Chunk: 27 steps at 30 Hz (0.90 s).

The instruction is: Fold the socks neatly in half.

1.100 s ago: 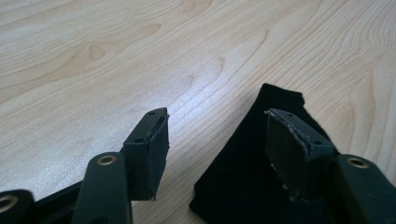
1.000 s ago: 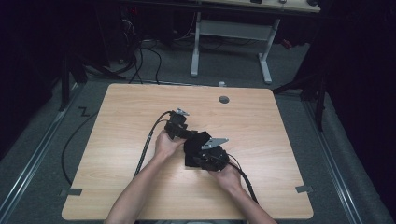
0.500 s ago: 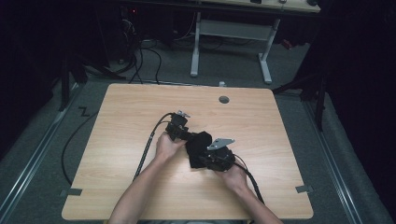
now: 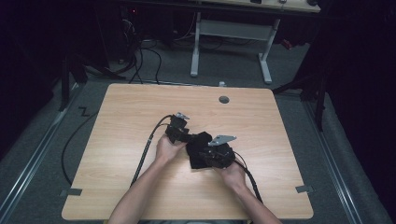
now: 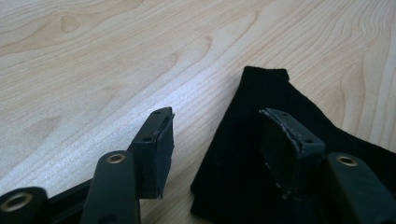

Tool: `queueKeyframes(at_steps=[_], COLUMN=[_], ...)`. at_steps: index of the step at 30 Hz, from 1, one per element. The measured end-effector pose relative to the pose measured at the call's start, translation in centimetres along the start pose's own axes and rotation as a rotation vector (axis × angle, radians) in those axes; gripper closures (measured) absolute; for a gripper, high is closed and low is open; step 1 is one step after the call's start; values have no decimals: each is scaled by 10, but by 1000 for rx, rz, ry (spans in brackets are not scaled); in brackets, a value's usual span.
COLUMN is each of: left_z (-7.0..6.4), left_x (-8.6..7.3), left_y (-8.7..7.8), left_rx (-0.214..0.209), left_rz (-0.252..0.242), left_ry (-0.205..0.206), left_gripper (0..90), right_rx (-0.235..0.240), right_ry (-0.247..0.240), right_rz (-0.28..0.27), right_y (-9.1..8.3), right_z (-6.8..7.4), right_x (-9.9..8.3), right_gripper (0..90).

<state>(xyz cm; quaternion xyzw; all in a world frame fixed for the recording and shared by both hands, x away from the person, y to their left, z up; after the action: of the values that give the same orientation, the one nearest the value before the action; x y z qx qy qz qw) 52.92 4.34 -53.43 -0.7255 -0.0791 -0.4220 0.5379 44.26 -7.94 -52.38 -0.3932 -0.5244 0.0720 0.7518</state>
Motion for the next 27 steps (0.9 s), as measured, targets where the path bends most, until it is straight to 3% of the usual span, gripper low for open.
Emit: queueKeyframes(at_steps=[2,5,6,7,10,13,16,21,24,27], left_z=[-2,-3,-3,-5,-7,-7,-9,-10,-8,-8], left_x=[-4,-7,-7,-8,-9,-9,-9,-8,-8,-8], left_y=[1,3,3,3,4,4,3,4,4,4], left_rx=[10,16,21,43,66,65,51,32,23,11], left_rz=[15,16,13,10,8,7,10,9,9,14], left_ry=[20,19,30,69,98,100,104,86,71,49], left_gripper=[448,451,455,466,476,514,610,660,691,725], right_rx=[6,8,10,16,27,26,23,25,22,27], right_ry=[4,3,3,0,9,15,18,36,34,39], right_rz=[1,5,9,27,67,58,57,5,0,67], right_y=[1,3,4,8,15,13,12,5,7,18], right_z=[1,2,3,5,6,6,6,6,7,5], right_x=[0,0,0,-2,-9,-11,-11,2,5,-6], right_gripper=[682,682,681,677,664,653,639,616,617,604])
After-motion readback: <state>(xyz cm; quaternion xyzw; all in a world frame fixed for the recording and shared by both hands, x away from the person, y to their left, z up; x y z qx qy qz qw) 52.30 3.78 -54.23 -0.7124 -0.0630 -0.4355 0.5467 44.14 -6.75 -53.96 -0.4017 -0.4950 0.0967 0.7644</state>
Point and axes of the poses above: each handheld gripper's, and its own axes: y roughly forward along the jaws, x roughly out of its top, z roughly to its left, the point moved 7 cm from there along y, roughly forward along the jaws, and after that the axes turned 11 degrees about x, right-handed, at the moved point
